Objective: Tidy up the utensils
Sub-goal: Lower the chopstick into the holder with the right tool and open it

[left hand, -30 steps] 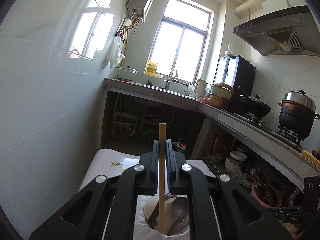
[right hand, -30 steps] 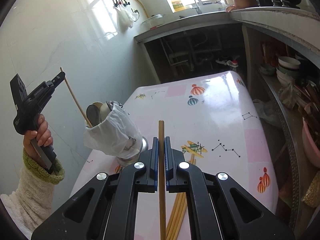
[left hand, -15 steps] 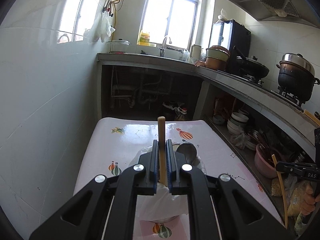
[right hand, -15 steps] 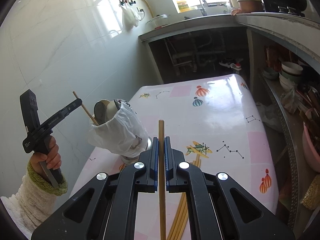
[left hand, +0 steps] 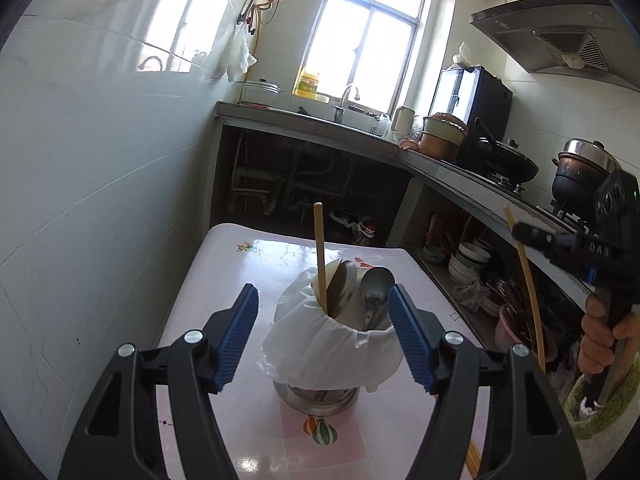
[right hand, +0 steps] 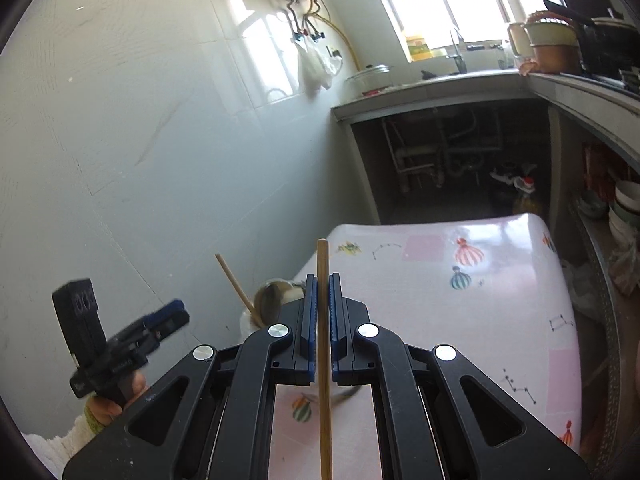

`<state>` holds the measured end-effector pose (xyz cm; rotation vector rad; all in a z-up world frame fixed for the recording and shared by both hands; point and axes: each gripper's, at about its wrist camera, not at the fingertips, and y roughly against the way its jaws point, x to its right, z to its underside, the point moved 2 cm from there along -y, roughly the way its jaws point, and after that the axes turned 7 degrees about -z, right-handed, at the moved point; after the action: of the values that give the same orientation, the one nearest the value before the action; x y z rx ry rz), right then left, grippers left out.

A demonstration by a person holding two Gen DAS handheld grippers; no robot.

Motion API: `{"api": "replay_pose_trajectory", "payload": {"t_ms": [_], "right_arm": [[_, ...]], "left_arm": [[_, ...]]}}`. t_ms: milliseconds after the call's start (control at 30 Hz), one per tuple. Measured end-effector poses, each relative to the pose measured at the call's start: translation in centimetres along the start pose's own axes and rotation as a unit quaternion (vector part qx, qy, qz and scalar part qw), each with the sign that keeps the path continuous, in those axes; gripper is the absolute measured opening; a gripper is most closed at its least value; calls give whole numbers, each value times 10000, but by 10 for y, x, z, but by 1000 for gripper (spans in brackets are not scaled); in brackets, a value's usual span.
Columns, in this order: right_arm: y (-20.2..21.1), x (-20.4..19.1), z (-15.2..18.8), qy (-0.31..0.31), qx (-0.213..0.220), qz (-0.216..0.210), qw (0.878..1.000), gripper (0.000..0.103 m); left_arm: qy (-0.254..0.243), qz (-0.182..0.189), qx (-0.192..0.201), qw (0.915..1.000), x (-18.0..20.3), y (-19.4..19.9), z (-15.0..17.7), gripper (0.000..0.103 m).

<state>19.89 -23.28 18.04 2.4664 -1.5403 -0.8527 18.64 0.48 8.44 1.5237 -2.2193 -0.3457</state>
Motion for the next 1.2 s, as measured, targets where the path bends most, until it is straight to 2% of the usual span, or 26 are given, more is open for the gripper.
{"api": "replay_pose_trajectory", "payload": {"t_ms": [233, 333, 433, 633, 833, 1000, 1200], "right_arm": [[-32, -39, -62, 181, 730, -648, 9951, 4], [-50, -51, -76, 266, 997, -785, 9916, 4], [-73, -57, -80, 384, 1137, -646, 9907, 4], [-125, -58, -71, 681, 1114, -117, 9914, 4], [-149, -59, -46, 1028, 944, 306, 9897, 4], [-147, -54, -28, 988, 817, 376, 9910, 4], [-123, -41, -15, 733, 771, 320, 9938, 4]], "left_arm": [[-136, -206, 46, 9997, -9, 20, 20, 76], [-97, -199, 25, 9998, -14, 24, 24, 79], [-75, -207, 26, 9998, -19, 25, 27, 80], [-60, -250, 28, 9997, -29, 22, 29, 80], [93, -301, -12, 9995, -45, 19, 31, 80], [165, -323, -37, 9993, -50, 18, 34, 80], [260, -307, -79, 9992, -50, 17, 37, 80]]}}
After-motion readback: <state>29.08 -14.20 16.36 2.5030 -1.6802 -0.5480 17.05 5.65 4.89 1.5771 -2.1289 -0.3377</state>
